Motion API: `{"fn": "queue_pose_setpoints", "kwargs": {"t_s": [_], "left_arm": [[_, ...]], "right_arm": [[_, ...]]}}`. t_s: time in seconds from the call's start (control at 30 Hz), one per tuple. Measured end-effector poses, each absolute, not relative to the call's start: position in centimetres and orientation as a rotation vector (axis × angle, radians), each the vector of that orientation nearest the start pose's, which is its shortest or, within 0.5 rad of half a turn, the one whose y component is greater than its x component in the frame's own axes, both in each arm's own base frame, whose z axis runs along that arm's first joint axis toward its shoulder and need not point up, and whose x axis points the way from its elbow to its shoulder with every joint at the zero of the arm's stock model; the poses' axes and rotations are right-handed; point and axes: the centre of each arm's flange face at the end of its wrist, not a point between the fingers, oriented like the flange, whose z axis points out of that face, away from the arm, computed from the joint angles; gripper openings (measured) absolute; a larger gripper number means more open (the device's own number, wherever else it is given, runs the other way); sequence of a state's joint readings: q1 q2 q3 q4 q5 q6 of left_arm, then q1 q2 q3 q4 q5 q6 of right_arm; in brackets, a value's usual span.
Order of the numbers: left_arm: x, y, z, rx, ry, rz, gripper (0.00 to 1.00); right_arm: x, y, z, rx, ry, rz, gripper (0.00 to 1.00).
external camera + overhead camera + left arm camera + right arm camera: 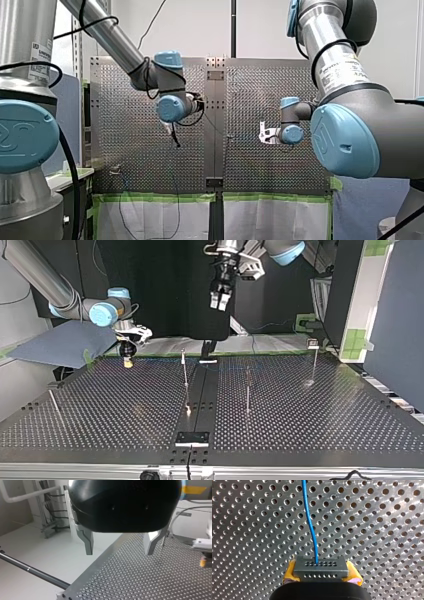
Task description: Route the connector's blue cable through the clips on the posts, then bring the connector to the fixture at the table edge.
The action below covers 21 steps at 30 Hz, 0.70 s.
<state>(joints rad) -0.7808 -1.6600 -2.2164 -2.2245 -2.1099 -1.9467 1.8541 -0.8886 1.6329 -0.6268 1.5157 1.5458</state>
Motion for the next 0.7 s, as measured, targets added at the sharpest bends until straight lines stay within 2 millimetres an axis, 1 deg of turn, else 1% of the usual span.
{"fn": "queue_pose_setpoints", "kwargs": {"t_s": [0.1,0.2,0.3,0.5,0.7], "left_arm": [[24.3,-35.6,23.1,-0.161,1.45,-0.569,0.98],[23.7,-35.0,22.2,-0.152,1.47,-0.558,0.98],[23.0,-34.5,21.4,-0.142,1.489,-0.547,0.98],[21.9,-33.3,19.8,-0.126,1.526,-0.524,0.98],[20.7,-32.1,18.3,-0.11,1.563,-0.498,0.98]], "right_arm": [[31.0,-58.1,12.0,1.557,-1.093,1.356,0.0],[30.6,-58.2,13.0,1.542,-1.108,1.339,0.0],[30.5,-58.2,14.4,1.517,-1.117,1.344,0.0],[30.6,-58.2,17.4,1.46,-1.116,1.398,0.0],[30.3,-58.9,21.4,1.388,-1.088,1.418,0.0]]}}
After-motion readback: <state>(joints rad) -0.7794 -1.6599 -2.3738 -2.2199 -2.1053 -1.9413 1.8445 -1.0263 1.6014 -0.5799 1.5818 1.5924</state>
